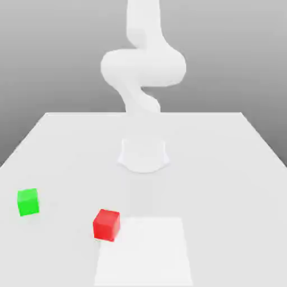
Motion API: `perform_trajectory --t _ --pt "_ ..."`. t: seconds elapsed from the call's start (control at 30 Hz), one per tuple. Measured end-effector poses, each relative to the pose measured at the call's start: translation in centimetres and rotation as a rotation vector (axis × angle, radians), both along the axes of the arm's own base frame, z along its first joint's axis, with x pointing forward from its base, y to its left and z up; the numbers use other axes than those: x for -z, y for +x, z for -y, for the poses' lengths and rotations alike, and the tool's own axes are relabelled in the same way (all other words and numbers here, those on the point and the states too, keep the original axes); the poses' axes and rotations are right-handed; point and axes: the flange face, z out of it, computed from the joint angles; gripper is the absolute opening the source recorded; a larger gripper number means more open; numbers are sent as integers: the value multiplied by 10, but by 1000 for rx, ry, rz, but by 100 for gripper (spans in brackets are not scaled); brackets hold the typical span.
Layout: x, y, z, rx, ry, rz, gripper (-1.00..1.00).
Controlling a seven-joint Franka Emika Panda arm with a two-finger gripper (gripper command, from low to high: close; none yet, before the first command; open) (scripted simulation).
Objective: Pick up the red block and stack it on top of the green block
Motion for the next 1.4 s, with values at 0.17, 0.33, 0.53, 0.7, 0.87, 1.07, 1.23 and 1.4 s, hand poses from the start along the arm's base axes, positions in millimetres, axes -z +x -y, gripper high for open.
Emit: perform_trajectory --t 0.17,0.33,0.53,0.7,0.87,1.07,1.23,1.4 --pt "124 46 27 52 34 -188 0" --pt "249 54 49 107 59 -374 0" --pt "400 10 70 187 80 -620 0" --pt "473 -18 76 217 83 -712 0" --pt "516 -21 76 220 84 -716 -100" --pt "519 -22 76 220 85 -716 -100" --pt "483 -19 76 219 83 -715 -100" --pt "448 -26 111 344 131 -711 -100"
